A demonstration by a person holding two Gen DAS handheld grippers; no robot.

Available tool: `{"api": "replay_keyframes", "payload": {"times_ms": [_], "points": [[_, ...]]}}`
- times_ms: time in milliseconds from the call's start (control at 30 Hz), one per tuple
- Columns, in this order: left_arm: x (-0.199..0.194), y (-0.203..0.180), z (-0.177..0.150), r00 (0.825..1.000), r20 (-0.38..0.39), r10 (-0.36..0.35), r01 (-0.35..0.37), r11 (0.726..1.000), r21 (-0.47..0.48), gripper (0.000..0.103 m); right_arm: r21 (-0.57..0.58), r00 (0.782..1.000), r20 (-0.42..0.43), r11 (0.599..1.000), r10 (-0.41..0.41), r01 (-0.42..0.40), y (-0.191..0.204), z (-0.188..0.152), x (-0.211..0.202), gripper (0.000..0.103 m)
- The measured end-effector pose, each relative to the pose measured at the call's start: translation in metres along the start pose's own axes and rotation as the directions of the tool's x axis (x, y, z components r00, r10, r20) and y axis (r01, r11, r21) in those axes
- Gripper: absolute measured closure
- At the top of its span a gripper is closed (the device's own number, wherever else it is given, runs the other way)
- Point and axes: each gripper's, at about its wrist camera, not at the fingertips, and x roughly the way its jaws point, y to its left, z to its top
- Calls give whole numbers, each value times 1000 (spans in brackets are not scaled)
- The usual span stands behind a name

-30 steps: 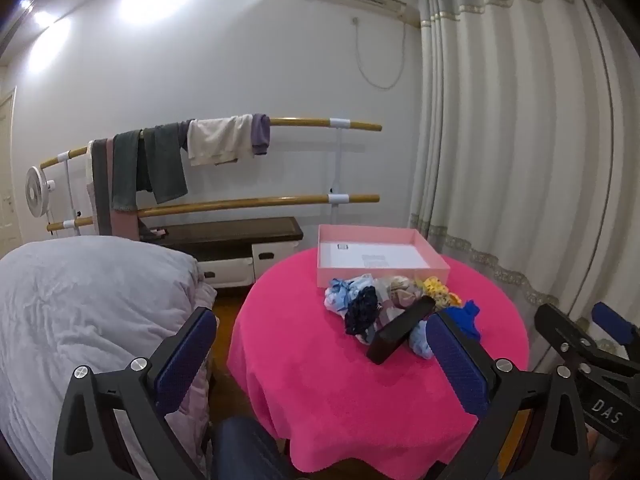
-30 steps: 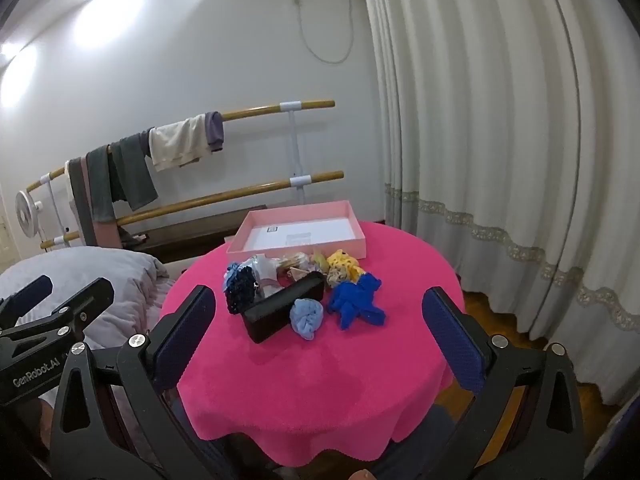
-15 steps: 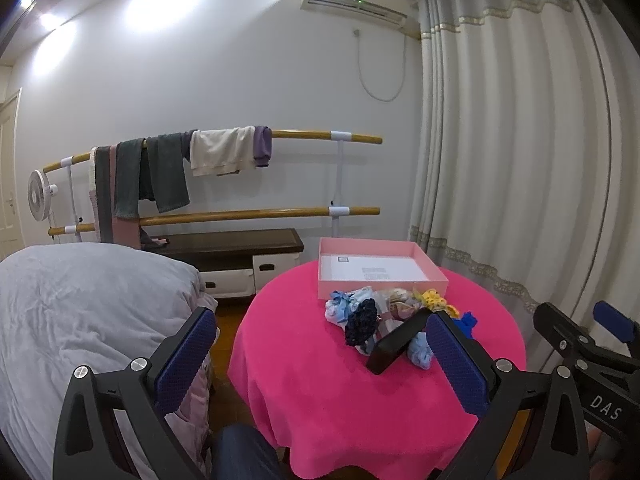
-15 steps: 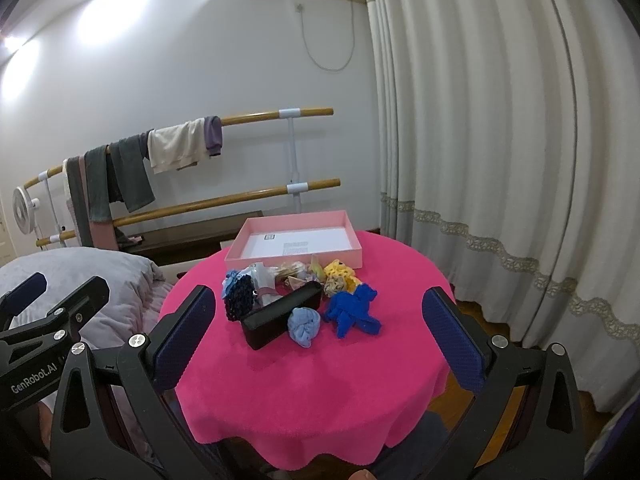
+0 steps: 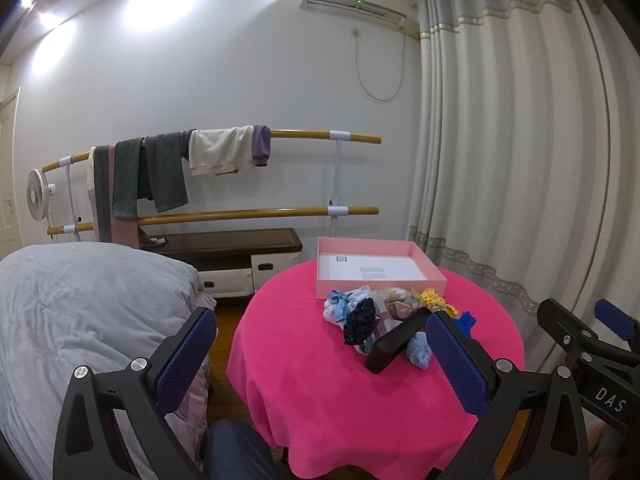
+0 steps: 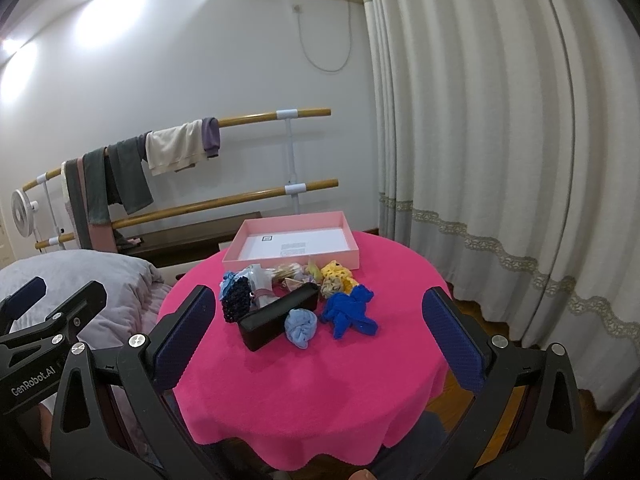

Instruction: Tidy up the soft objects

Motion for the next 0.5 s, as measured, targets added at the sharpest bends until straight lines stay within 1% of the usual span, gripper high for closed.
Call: {"api": "replay_keyframes", "payload": {"times_ms": [500], "points": [[2,0,-5,1000,-6,-7,7,1000,-1,0,0,1000,5,1000,-5,5,1,-5,0,0]]}}
